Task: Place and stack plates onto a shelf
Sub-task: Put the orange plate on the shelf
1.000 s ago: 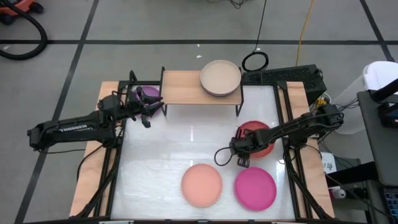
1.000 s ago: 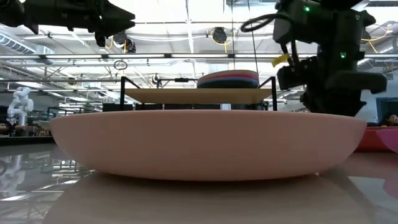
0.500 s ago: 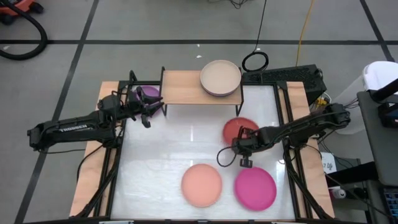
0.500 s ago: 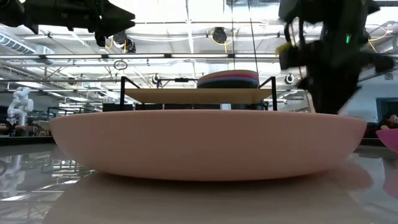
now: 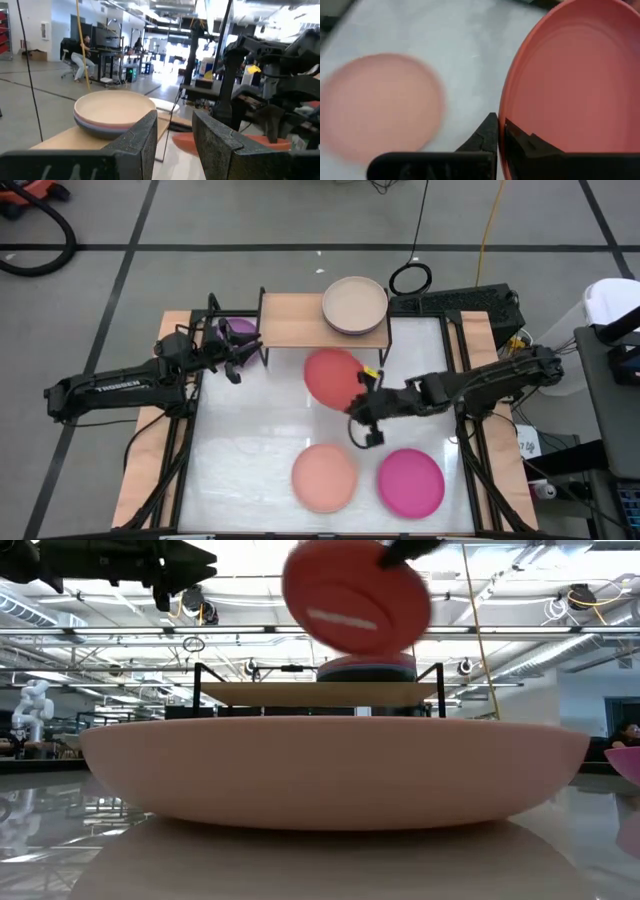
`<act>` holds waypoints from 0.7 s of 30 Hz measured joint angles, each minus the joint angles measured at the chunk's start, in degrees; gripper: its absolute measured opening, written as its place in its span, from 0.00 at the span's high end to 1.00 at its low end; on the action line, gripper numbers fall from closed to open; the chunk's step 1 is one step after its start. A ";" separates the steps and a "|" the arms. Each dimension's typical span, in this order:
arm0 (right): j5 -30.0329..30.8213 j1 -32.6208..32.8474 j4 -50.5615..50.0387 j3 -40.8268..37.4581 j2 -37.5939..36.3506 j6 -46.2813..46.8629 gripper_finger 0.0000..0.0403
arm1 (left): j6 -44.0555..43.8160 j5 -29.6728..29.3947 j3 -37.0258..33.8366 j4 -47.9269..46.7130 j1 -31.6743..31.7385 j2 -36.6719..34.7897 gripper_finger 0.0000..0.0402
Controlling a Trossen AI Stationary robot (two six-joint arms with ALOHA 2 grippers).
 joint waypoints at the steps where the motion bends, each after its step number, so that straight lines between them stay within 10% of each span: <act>1: 1.49 -0.84 -0.04 2.04 1.37 -2.85 1.00 | -0.16 -0.02 0.00 0.69 0.00 0.00 0.69; 11: 9.21 -12.74 13.99 15.12 16.16 -27.66 1.00 | 1.99 -2.74 0.02 6.00 1.32 -2.13 0.69; 21: 2.12 -22.46 25.75 15.51 26.49 -38.61 1.00 | 2.31 -3.52 0.02 5.22 2.40 -3.82 0.69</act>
